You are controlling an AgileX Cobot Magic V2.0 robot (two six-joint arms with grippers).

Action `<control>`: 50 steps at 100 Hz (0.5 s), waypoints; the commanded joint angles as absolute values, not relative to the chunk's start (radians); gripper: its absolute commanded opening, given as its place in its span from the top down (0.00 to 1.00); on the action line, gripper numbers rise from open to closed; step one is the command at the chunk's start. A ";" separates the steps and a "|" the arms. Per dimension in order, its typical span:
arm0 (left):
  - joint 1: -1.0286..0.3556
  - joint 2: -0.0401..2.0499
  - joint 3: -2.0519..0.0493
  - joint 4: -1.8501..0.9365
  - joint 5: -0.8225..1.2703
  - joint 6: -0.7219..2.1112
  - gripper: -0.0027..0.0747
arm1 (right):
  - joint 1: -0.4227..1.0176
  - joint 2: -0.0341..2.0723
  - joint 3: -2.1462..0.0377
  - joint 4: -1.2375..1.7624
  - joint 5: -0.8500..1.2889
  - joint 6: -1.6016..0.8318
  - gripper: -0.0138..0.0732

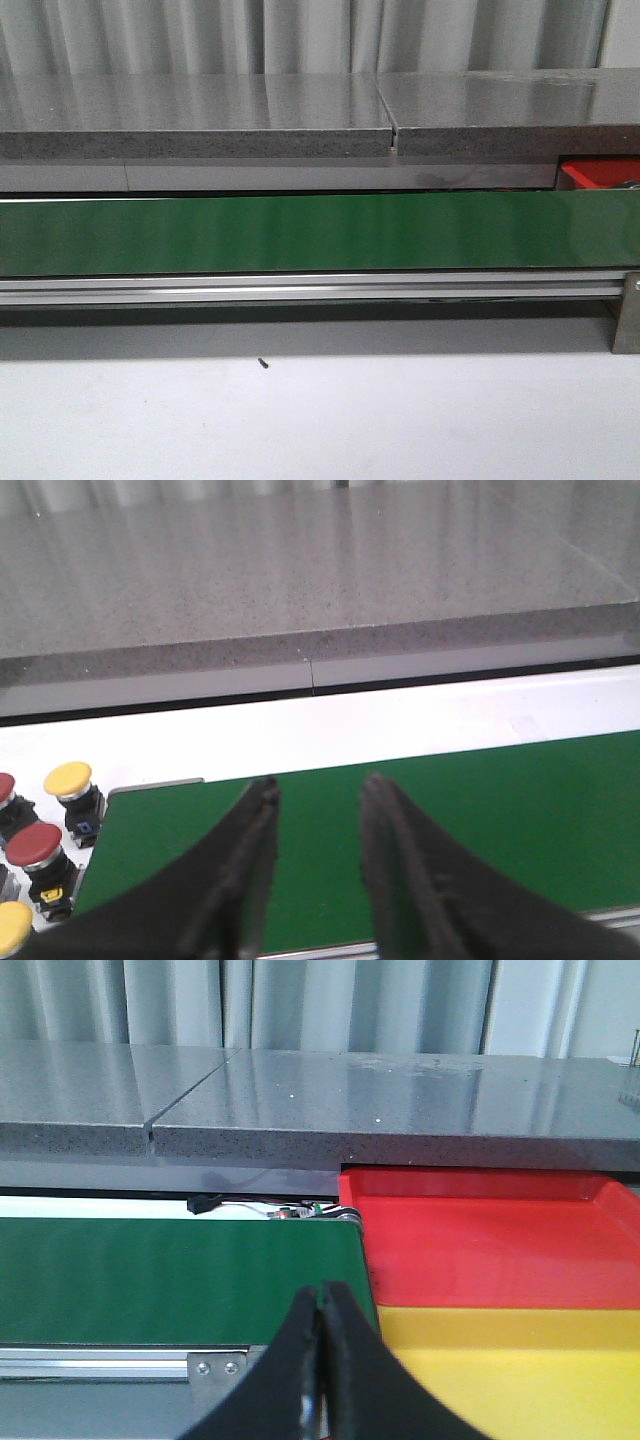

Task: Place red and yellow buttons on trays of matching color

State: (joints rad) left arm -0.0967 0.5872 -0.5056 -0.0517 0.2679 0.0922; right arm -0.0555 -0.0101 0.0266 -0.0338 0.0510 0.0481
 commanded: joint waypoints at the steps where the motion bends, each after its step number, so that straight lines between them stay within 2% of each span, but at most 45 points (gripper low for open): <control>1: -0.095 0.624 -0.542 -0.058 0.173 0.082 0.39 | -0.060 -0.028 0.026 -0.033 -0.022 0.048 0.97; 7: -0.090 0.642 -0.542 -0.058 0.166 0.082 0.33 | -0.060 -0.028 0.026 -0.033 -0.022 0.048 0.97; 25: 0.020 0.713 -0.574 -0.062 0.236 0.035 0.33 | -0.060 -0.028 0.026 -0.033 -0.022 0.048 0.97; 50: 0.265 0.864 -0.742 -0.096 0.559 -0.051 0.33 | -0.060 -0.028 0.026 -0.033 -0.022 0.048 0.97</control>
